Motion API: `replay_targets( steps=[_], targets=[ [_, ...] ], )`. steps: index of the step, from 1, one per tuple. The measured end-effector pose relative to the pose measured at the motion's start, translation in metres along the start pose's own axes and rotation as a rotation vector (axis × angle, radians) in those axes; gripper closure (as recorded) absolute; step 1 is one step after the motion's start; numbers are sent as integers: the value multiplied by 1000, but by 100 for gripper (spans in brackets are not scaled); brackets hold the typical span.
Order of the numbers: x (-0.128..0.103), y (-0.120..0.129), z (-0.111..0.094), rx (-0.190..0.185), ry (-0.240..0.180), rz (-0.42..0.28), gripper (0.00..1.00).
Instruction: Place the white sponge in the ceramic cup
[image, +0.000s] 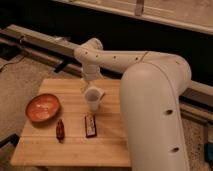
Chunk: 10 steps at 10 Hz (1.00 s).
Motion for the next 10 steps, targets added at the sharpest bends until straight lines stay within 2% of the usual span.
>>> replay_targets(
  steps=[10],
  targets=[
    [-3, -1, 3, -4, 0, -8, 20]
  ],
)
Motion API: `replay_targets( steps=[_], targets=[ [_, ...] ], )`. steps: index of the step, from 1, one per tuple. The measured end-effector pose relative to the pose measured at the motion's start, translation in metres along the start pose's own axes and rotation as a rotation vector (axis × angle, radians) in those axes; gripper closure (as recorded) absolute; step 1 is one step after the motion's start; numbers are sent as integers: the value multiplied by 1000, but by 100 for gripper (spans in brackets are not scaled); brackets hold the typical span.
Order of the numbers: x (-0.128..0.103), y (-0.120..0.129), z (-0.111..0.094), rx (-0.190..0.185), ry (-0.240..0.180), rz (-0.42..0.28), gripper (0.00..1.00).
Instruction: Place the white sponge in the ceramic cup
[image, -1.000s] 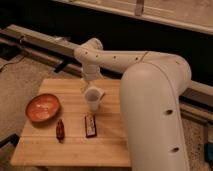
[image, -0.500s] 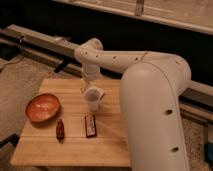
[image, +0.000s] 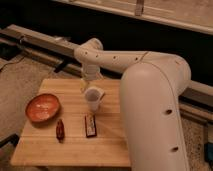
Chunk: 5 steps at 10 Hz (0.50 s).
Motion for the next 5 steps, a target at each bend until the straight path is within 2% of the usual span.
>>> replay_targets(
  steps=[3, 5],
  targets=[
    [-27, -10, 24, 16, 28, -48, 20],
    [-36, -15, 40, 23, 47, -70, 20]
  ],
)
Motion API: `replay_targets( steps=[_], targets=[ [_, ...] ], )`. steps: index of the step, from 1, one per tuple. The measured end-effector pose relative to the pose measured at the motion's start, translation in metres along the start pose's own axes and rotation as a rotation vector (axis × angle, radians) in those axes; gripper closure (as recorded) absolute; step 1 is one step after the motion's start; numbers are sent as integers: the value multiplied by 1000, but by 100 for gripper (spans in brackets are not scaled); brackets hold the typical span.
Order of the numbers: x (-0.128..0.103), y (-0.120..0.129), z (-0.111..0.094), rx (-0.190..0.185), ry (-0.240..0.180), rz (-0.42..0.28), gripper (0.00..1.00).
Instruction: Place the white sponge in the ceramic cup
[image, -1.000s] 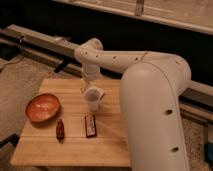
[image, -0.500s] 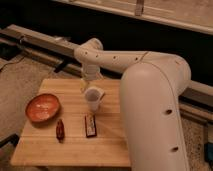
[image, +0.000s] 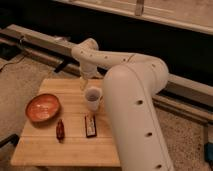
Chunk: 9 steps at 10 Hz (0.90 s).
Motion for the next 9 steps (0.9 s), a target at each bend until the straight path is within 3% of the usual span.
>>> replay_targets(
  steps=[3, 6, 9],
  targets=[
    [-6, -9, 27, 6, 29, -11, 20],
    [-13, -7, 50, -11, 53, -18, 20],
    [-12, -7, 72, -61, 81, -5, 20]
  ],
)
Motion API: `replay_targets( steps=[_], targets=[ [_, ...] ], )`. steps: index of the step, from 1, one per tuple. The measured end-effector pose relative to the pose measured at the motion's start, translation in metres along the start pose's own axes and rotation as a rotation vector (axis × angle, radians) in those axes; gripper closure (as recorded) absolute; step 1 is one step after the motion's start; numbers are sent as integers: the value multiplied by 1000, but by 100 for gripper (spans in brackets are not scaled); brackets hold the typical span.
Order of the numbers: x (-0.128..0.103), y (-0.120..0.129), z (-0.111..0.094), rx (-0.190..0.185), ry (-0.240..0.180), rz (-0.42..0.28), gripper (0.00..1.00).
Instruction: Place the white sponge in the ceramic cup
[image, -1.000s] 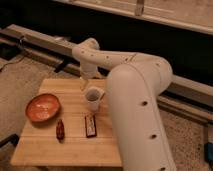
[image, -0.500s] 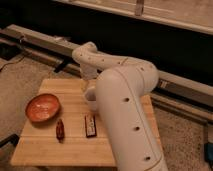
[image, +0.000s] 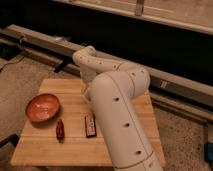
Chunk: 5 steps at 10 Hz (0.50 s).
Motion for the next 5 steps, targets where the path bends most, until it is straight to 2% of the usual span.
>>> replay_targets(
  steps=[2, 5],
  targets=[
    [4, -6, 12, -34, 15, 31, 20],
    [6, -13, 27, -61, 42, 54, 20]
  ],
)
